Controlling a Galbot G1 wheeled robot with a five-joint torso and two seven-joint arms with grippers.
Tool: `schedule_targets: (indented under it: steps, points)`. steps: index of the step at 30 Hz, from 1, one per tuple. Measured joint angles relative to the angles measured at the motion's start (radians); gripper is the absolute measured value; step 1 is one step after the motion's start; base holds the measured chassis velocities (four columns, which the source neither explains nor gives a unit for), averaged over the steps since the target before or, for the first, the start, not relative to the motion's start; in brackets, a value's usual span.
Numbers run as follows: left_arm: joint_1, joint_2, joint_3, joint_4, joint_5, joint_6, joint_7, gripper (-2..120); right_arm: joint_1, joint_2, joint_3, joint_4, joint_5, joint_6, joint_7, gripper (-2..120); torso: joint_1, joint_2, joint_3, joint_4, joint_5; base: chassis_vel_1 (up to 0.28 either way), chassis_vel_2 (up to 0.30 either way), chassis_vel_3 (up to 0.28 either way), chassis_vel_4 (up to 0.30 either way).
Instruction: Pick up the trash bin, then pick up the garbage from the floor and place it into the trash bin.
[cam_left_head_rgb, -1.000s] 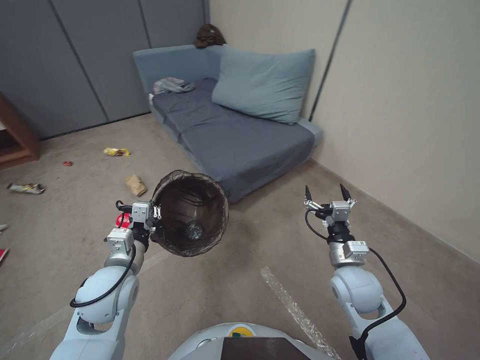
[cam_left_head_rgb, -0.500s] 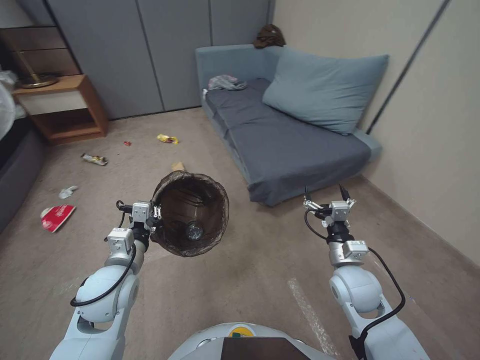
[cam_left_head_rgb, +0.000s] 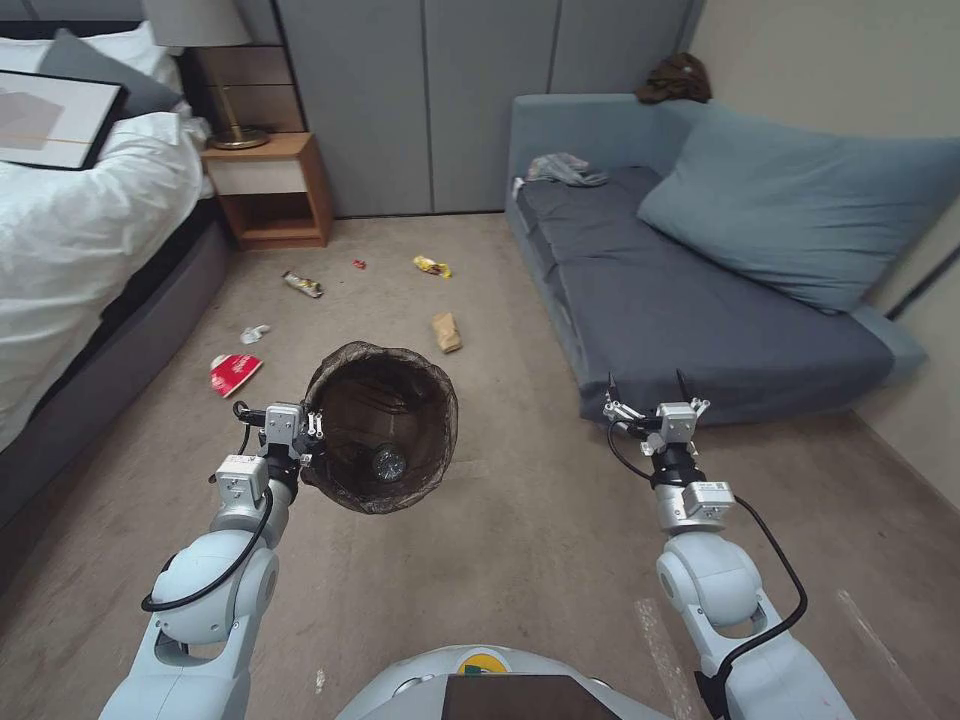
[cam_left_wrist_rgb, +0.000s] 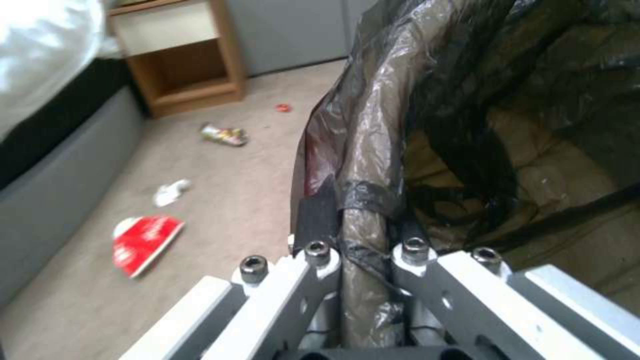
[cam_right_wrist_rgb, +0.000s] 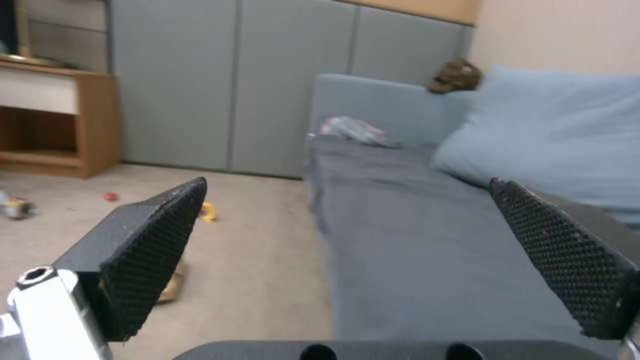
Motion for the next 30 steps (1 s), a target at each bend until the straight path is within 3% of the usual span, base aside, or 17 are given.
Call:
schedule_targets:
  steps: [15, 30]
  points:
    - [0.003, 0.001, 0.000, 0.000, 0.000, 0.000, 0.000, 3, -0.003, 0.015, 0.001, 0.000, -0.002, 0.002, 0.001, 100, 0.000, 0.000, 0.000, -0.0001, 0.0000, 0.113, 0.111, 0.110, 0.111]
    - [0.007, 0.008, -0.008, 0.002, -0.025, -0.012, -0.003, 3, -0.009, 0.034, -0.001, 0.005, -0.009, 0.004, 0.015, 100, 0.000, 0.000, 0.000, 0.0003, -0.0001, 0.000, 0.000, 0.000, 0.000]
